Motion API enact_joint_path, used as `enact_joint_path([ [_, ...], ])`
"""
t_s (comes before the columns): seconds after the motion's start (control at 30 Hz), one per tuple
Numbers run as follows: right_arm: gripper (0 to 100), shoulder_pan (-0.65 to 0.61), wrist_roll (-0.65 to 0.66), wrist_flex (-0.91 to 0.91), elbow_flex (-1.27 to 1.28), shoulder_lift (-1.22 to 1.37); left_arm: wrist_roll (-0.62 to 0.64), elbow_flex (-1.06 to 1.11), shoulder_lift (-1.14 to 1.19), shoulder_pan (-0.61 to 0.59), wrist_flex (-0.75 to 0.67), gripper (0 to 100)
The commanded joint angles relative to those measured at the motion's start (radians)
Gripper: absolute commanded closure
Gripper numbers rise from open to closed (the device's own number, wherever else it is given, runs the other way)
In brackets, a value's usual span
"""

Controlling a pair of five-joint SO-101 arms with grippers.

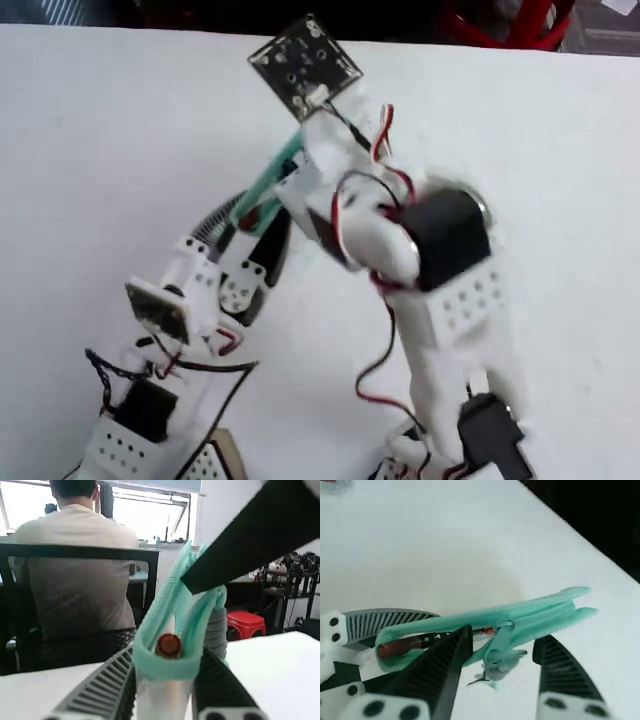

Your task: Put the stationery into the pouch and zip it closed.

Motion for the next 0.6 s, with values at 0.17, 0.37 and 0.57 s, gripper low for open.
enact_joint_path([
  [0.17,80.8,-0.050,0.029,0.013,0.075,-0.068,0.018,-0.029,0.010,-0.048,-0.025,89],
  [0.37,80.8,-0.067,0.002,0.012,0.118,-0.077,0.020,-0.029,0.010,-0.042,-0.025,89],
  [0.57,80.8,-0.222,-0.006,-0.005,0.018,-0.124,0.020,-0.021,0.010,-0.041,-0.017,89],
])
